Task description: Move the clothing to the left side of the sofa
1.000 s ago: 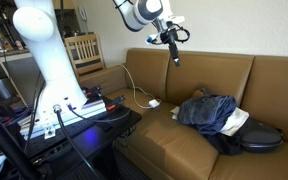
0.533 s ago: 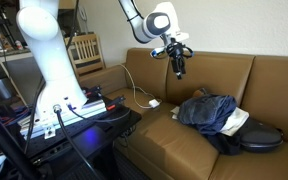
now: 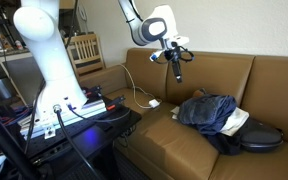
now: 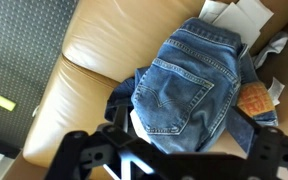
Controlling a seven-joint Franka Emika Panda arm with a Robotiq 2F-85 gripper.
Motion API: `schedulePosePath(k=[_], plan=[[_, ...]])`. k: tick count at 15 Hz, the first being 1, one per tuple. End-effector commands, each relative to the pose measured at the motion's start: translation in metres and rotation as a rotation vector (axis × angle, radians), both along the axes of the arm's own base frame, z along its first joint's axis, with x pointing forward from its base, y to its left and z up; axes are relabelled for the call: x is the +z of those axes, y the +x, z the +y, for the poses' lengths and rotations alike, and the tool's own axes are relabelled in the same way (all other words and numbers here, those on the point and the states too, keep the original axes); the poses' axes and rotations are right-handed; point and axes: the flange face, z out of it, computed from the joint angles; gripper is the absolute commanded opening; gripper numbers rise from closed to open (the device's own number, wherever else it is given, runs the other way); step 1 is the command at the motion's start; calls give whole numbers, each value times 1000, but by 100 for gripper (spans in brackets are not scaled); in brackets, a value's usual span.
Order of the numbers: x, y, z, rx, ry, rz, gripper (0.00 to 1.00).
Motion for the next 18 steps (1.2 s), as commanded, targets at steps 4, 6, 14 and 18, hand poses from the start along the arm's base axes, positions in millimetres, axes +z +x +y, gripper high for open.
schedulePosePath(k=[4,6,14,18], plan=[[-55,12,-73,128,-235,-48,100],[-71,21,-88,38,-310,-76,100],[-129,55,-79,-135,-251,-62,100],[-130,55,-72,0,-249,-83,100]])
